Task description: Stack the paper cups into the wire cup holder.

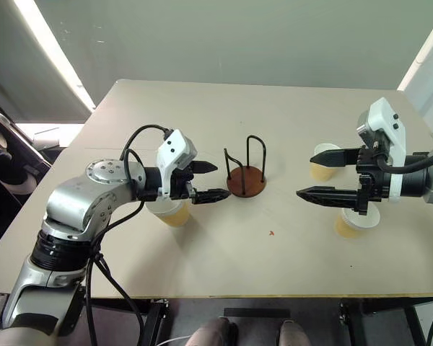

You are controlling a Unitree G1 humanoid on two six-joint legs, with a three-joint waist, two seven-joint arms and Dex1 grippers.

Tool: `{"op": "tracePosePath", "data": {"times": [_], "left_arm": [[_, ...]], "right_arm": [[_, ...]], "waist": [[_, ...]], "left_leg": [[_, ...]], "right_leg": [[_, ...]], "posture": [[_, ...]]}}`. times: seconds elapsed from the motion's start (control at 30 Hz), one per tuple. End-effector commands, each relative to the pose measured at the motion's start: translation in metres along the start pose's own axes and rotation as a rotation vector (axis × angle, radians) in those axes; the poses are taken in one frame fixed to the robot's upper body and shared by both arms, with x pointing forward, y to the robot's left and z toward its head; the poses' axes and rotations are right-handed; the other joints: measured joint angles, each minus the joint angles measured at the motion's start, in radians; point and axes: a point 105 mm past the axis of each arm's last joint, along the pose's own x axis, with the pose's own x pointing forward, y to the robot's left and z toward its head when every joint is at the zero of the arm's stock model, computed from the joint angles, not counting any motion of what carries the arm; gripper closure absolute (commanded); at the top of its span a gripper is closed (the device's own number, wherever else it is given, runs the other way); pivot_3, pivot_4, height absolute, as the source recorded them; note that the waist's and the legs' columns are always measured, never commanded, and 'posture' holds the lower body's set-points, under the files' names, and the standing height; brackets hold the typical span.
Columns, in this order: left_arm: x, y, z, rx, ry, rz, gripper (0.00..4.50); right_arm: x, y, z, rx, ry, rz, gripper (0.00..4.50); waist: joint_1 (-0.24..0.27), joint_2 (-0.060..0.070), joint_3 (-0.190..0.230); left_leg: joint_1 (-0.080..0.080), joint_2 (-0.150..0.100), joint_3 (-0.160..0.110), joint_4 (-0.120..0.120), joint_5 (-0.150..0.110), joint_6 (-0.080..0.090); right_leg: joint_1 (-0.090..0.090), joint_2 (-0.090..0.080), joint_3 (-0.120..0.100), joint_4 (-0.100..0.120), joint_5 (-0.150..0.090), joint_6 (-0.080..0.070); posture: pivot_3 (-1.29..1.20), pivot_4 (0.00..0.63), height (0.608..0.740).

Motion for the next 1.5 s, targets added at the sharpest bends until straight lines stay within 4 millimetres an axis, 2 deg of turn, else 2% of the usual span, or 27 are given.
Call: {"op": "tracePosePath", "data": {"times": [0.03, 0.37, 0.6, 0.83, 1.4, 1.5], "left_arm": [[-0.001, -0.004, 0.010, 0.052, -0.027, -0.003, 0.01], [0.014, -0.002, 0.008, 0.070, -0.004, -0.021, 0.01], [0.029, 0.007, 0.011, 0.090, -0.006, 0.001, 0.01], [0.045, 0.017, 0.013, 0.081, -0.012, 0.036, 0.01], [0.086, -0.002, 0.014, 0.050, -0.046, -0.034, 0.01], [0.090, -0.004, 0.015, 0.052, -0.052, -0.034, 0.55]], "right_arm": [[-0.005, 0.003, 0.010, -0.034, -0.013, -0.007, 0.00], [-0.006, 0.004, 0.004, -0.020, 0.000, -0.040, 0.00], [-0.009, 0.022, 0.023, -0.026, -0.067, 0.054, 0.00], [-0.010, 0.025, 0.027, -0.031, -0.077, 0.046, 0.00], [-0.011, 0.026, 0.026, -0.033, -0.078, 0.021, 0.00], [-0.011, 0.026, 0.026, -0.030, -0.081, 0.015, 0.00]], "waist": [[0.000, 0.000, 0.000], [0.002, 0.000, 0.000], [0.004, 0.000, 0.000], [0.006, 0.000, 0.000], [0.013, 0.000, 0.000], [0.014, 0.000, 0.000]], "left_leg": [[0.000, 0.000, 0.000, 0.000, 0.000, 0.000], [0.000, 0.000, 0.000, 0.000, 0.000, 0.000], [0.000, 0.000, 0.000, 0.000, 0.000, 0.000], [0.000, 0.000, 0.000, 0.000, 0.000, 0.000], [-0.001, 0.000, 0.000, 0.000, 0.000, 0.000], [-0.001, 0.000, 0.000, 0.000, 0.000, 0.000]], "right_leg": [[0.000, 0.000, 0.000, 0.000, 0.000, 0.000], [0.000, 0.000, 0.000, 0.000, 0.000, 0.000], [0.000, 0.000, 0.000, 0.000, 0.000, 0.000], [0.000, 0.000, 0.001, 0.000, 0.000, 0.000], [-0.001, 0.000, 0.001, -0.001, 0.001, 0.001], [-0.001, 0.000, 0.001, -0.001, 0.001, 0.001]], "posture": [[0.00, 0.150, 0.740], [0.00, 0.150, 0.740], [0.00, 0.150, 0.740], [0.00, 0.150, 0.740], [0.00, 0.150, 0.740], [0.00, 0.150, 0.740]]}}
